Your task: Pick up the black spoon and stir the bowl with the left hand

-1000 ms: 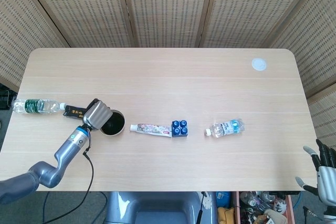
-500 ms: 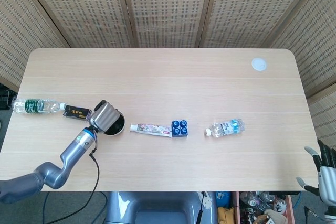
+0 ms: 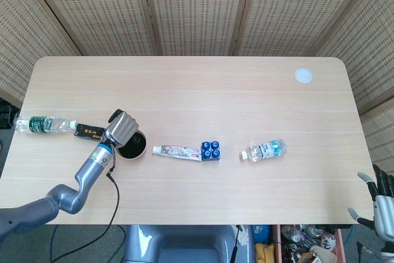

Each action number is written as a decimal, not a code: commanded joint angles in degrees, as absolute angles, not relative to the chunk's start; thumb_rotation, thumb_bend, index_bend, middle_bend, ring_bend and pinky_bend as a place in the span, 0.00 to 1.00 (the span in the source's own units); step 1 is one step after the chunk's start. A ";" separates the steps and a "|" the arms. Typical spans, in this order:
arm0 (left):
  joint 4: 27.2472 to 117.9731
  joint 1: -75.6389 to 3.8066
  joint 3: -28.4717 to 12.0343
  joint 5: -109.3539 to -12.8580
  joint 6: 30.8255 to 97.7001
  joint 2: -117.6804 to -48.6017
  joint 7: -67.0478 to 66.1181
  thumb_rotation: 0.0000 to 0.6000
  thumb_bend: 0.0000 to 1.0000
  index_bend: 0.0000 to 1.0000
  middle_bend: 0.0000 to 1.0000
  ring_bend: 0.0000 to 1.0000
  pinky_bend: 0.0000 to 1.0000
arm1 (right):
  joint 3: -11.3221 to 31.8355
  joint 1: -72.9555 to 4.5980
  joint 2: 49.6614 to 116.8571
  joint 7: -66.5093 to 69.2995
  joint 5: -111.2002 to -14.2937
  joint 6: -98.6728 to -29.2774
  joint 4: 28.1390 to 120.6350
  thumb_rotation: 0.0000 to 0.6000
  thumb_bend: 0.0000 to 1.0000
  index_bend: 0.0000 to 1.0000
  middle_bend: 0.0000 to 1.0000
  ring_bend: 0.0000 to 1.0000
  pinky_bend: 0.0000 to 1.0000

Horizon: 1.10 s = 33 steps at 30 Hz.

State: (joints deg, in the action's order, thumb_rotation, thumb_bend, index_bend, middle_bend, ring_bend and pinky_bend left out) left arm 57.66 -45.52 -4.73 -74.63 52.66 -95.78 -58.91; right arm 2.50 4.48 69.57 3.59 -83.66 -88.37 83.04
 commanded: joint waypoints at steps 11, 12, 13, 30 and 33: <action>60.82 -43.31 -2.84 -74.61 54.21 -92.85 -58.19 1.00 0.39 0.68 0.96 0.85 0.78 | 2.38 4.43 69.63 3.83 -84.38 -88.73 83.04 1.00 0.19 0.22 0.08 0.00 0.00; 61.15 -43.20 -2.78 -74.55 54.35 -92.71 -58.38 1.00 0.39 0.68 0.96 0.85 0.78 | 2.37 4.46 69.60 3.82 -84.42 -88.80 83.05 1.00 0.19 0.22 0.08 0.00 0.00; 61.65 -43.06 -2.76 -74.29 54.40 -92.51 -58.62 1.00 0.39 0.68 0.96 0.85 0.78 | 2.38 4.50 69.59 3.84 -84.47 -88.93 83.10 1.00 0.19 0.22 0.08 0.00 0.00; 66.69 -42.18 -2.79 -71.38 55.82 -90.56 -63.81 1.00 0.21 0.63 0.94 0.84 0.78 | 2.24 4.88 69.50 4.43 -84.90 -89.65 82.95 1.00 0.19 0.22 0.08 0.00 0.00; 67.40 -42.12 -2.77 -71.18 56.15 -90.24 -64.21 1.00 0.19 0.62 0.93 0.84 0.78 | 2.25 4.91 69.48 4.48 -84.94 -89.74 82.94 1.00 0.19 0.22 0.08 0.00 0.00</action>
State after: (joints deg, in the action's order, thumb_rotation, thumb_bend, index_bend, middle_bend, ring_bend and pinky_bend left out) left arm 67.28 -42.15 -2.78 -71.25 56.05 -90.33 -64.11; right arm 2.25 4.90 69.48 4.47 -84.94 -89.73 82.94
